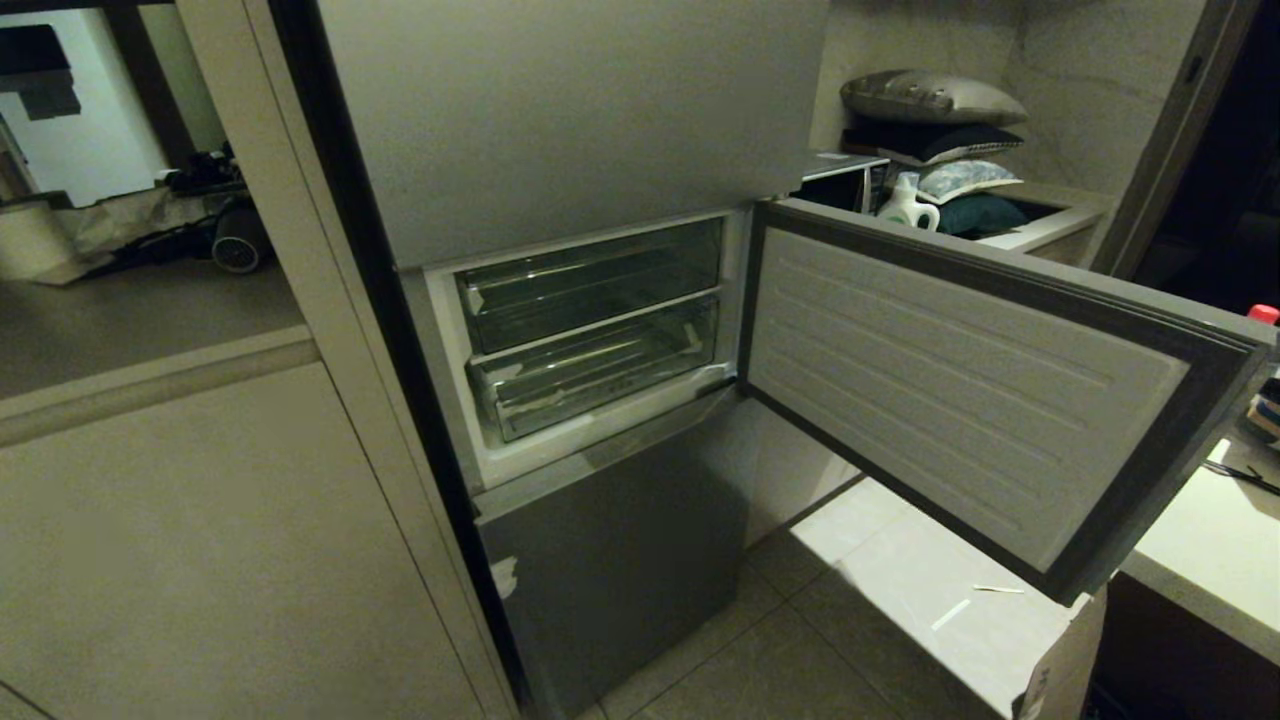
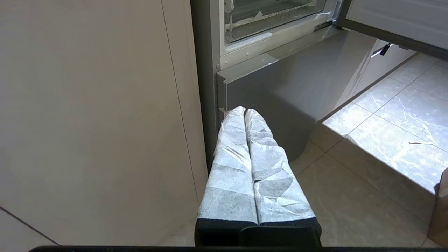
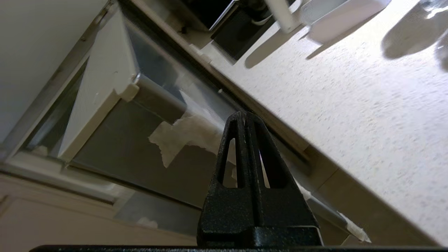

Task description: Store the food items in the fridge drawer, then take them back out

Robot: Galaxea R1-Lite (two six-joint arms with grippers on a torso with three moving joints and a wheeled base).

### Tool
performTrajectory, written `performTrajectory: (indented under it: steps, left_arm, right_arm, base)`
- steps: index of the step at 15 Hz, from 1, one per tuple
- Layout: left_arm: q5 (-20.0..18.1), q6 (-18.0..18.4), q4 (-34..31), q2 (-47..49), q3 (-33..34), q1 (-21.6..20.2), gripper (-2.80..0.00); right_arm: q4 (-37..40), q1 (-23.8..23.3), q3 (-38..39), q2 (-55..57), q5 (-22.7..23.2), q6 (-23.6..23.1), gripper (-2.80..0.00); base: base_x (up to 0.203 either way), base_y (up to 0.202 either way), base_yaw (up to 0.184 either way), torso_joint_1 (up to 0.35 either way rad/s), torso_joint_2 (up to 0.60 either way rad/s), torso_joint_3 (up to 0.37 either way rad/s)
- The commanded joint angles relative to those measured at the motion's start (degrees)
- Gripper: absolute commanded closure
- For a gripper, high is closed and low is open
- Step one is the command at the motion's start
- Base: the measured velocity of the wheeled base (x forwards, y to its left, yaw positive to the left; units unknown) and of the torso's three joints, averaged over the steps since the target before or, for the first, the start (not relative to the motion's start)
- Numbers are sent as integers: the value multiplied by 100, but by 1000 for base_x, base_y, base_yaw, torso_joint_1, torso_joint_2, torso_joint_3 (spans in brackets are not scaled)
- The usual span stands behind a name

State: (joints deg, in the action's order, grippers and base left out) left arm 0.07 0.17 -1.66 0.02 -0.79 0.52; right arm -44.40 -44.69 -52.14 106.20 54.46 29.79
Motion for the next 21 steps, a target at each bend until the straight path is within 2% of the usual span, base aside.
performTrajectory:
  steps: [1,8,11,15,17,21]
  left_arm:
    - [1,1,-1,-2,0,0,0]
    - [1,1,-1,-2,0,0,0]
    - [1,1,-1,-2,0,0,0]
    - [1,1,-1,-2,2,0,0]
    - [1,1,-1,-2,0,0,0]
    - [1,1,-1,-2,0,0,0]
  right_arm:
    - [-25,4,151,-129,64,18,0]
    - [-34,1,1205,-1206,262,15,0]
    - [-40,156,1713,-1690,398,9,0]
    - [-31,416,1981,-2012,398,11,0]
    - [-33,248,1932,-2248,353,6,0]
    - [-346,-393,1883,-2503,217,0,0]
  base:
    - [0,0,0,0,0,0]
    - [0,0,0,0,0,0]
    - [0,0,0,0,0,0]
    - [0,0,0,0,0,0]
    - [0,0,0,0,0,0]
    - [0,0,0,0,0,0]
